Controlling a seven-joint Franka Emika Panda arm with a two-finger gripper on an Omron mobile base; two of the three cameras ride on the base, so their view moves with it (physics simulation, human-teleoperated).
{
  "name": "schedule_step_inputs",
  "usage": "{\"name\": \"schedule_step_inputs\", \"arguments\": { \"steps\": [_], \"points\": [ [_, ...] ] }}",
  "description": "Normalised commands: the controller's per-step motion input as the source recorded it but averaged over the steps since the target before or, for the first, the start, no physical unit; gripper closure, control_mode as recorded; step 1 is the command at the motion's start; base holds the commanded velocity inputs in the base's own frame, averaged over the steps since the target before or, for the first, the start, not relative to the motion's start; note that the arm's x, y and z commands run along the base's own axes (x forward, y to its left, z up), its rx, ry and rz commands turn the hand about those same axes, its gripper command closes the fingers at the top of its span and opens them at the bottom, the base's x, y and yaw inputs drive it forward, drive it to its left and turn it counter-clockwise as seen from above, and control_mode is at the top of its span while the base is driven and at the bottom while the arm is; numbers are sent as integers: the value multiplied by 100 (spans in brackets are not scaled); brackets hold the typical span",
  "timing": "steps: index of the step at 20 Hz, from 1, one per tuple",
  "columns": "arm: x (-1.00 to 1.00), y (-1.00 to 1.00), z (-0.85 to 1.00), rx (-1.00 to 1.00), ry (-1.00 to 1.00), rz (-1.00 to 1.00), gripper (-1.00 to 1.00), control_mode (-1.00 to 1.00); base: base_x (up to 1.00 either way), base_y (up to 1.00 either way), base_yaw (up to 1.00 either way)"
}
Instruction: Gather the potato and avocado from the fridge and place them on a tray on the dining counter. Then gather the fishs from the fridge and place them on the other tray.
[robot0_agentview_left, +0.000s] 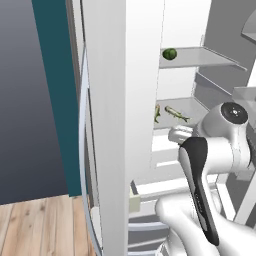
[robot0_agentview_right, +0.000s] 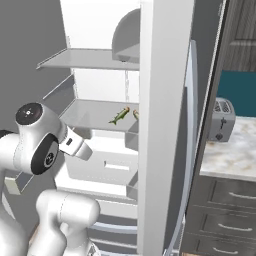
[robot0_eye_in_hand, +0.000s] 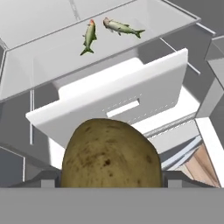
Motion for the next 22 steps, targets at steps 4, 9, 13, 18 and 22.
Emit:
{"name": "schedule_step_inputs", "arguments": {
  "steps": [4, 9, 13, 18, 22],
  "points": [
    [0, 0, 0, 0, 0, 0, 100, 100, -47, 0, 0],
    [0, 0, 0, 0, 0, 0, 100, 100, -50, 0, 0],
    [0, 0, 0, 0, 0, 0, 100, 100, -51, 0, 0],
    [0, 0, 0, 0, 0, 0, 100, 100, -50, 6, -3],
    [0, 0, 0, 0, 0, 0, 100, 100, -45, 24, -13]
  ]
}}
